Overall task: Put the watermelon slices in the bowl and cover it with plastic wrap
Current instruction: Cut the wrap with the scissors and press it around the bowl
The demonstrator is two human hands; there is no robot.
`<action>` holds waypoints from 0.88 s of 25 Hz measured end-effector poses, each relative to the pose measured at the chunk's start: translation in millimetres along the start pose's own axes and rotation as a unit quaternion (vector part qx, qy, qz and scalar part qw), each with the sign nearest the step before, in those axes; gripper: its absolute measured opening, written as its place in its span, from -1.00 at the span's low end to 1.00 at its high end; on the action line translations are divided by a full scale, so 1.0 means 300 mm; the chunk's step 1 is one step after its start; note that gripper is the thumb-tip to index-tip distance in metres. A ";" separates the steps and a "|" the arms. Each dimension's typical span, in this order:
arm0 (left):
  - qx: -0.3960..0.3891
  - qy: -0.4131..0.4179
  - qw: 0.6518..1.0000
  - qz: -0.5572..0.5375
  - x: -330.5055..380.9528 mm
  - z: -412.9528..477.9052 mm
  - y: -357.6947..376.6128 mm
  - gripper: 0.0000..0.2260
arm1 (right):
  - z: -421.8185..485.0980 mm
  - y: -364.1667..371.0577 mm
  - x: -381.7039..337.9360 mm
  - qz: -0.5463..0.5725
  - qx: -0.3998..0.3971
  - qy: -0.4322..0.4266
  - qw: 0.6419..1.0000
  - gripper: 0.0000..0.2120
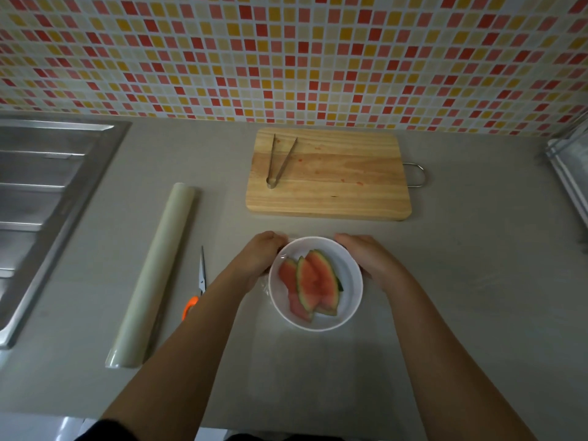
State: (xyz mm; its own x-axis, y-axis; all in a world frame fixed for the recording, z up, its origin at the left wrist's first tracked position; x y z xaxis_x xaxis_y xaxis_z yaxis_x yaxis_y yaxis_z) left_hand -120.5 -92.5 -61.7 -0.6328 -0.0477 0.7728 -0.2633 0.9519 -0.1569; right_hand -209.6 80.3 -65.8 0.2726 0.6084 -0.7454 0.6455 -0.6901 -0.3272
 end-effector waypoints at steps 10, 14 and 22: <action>-0.073 -0.019 0.991 -0.115 -0.041 0.001 0.007 -0.67 | 0.070 0.016 -0.066 0.043 -0.019 -0.005 0.999 -0.86; 0.010 0.011 0.989 -0.146 -0.022 0.018 -0.004 -0.70 | 0.092 0.047 -0.064 0.111 -0.033 -0.020 0.993 -0.64; -0.027 -0.020 0.992 -0.120 -0.042 0.008 0.001 -0.54 | 0.074 0.039 -0.032 0.108 -0.062 0.025 0.992 -0.67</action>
State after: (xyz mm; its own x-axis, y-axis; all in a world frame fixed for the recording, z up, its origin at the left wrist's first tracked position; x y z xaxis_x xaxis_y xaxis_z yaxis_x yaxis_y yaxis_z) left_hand -114.2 -92.3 -72.9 -0.5853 -0.2852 0.7590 -0.3702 0.9268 0.0628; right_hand -220.4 57.8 -75.4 0.4475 0.4716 -0.7598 0.6504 -0.7548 -0.0855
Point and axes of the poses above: each hand's wrist, its own z-axis towards the middle knuckle, its own y-axis out of the palm, x = y × z, the point moved 5 cm from there along z, towards the middle knuckle, and after that the axes turned 4 degrees about -y, right-handed, at the moved point
